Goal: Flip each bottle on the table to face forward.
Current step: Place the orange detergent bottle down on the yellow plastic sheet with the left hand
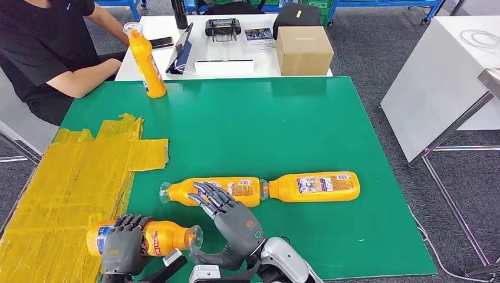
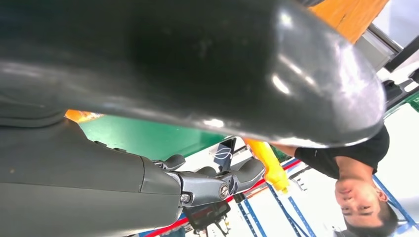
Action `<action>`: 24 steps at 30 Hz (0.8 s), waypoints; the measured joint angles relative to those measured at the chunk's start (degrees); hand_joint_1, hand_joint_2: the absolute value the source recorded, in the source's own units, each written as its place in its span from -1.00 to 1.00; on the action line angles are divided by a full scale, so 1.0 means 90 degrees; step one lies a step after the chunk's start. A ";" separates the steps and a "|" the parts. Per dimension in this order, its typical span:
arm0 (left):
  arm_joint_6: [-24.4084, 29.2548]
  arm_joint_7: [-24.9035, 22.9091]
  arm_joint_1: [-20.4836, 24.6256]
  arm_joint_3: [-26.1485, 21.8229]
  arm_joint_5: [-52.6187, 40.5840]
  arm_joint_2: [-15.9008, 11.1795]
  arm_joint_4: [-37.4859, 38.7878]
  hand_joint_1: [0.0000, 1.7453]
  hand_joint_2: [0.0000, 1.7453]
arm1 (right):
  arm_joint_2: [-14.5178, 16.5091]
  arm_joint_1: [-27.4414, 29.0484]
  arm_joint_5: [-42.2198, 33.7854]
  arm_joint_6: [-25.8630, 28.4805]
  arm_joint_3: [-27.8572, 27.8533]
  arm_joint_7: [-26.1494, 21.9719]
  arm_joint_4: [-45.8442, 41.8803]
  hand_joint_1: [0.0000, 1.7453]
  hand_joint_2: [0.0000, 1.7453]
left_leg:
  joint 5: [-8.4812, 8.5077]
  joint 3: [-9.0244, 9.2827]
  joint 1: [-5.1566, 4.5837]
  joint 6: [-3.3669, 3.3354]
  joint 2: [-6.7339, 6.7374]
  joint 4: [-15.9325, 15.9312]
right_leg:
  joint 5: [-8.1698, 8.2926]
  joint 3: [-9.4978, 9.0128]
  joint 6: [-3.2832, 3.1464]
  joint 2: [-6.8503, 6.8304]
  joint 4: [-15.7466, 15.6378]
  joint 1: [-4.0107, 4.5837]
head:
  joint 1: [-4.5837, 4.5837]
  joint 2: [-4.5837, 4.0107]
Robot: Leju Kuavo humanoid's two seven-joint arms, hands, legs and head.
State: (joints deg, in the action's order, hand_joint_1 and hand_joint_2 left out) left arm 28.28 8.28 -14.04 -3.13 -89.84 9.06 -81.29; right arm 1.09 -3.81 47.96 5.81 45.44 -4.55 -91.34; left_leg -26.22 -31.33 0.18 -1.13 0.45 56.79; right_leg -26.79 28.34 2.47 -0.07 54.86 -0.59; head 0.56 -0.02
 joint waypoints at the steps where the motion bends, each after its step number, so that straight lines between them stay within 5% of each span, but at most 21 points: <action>1: -0.0037 -0.0056 0.0037 0.0014 -0.0022 -0.0040 0.0072 0.17 1.00 | 0.0000 -0.0007 -0.0009 -0.0009 0.0001 -0.0001 0.0000 -1.00 -1.00 | 0.0000 0.0004 0.0000 0.0000 0.0000 0.0000 | 0.0000 -0.0004 -0.0001 0.0000 0.0000 0.0000 | 0.0000 0.0000; 3: -0.0087 -0.0208 0.0109 0.0067 -0.0044 -0.0129 0.0202 -0.77 1.00 | 0.0000 -0.0024 -0.0030 -0.0020 0.0001 -0.0002 0.0000 -1.00 -1.00 | -0.0001 0.0013 0.0000 0.0001 0.0001 -0.0001 | -0.0001 -0.0010 -0.0002 0.0001 0.0001 0.0001 | -0.0001 0.0000; 4: -0.0110 -0.0341 0.0151 0.0116 -0.0051 -0.0183 0.0265 -0.98 1.00 | 0.0000 -0.0036 -0.0043 -0.0025 0.0002 -0.0004 0.0000 -1.00 -1.00 | -0.0001 0.0017 0.0000 0.0001 0.0002 -0.0001 | -0.0001 -0.0013 -0.0002 0.0001 0.0002 0.0002 | -0.0001 0.0000; 14: -0.0268 -0.1603 0.0563 0.0920 -0.0011 -0.0894 0.0810 -1.00 1.00 | 0.0000 -0.0157 -0.0137 -0.0074 0.0009 -0.0027 0.0000 -1.00 -1.00 | -0.0019 0.0080 0.0008 0.0029 -0.0004 -0.0011 | -0.0023 -0.0028 -0.0027 -0.0001 0.0006 0.0018 | -0.0001 0.0000; 24: -0.0464 -0.1921 0.0836 0.1399 -0.0002 -0.1299 0.1063 -1.00 1.00 | 0.0006 -0.0235 -0.0225 -0.0101 0.0019 -0.0041 0.0000 -1.00 -1.00 | -0.0041 0.0168 0.0010 0.0055 -0.0042 -0.0018 | -0.0054 -0.0120 -0.0041 -0.0008 0.0006 0.0020 | -0.0001 0.0000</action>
State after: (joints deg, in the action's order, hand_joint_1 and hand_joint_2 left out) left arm 24.10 -9.00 -6.52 9.47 -89.86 -2.63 -71.72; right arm 1.15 -5.93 45.93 4.90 45.62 -4.92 -91.34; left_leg -26.59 -29.81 0.27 -0.64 0.07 56.63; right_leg -27.28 27.26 2.10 -0.15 54.91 -0.40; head 0.56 -0.02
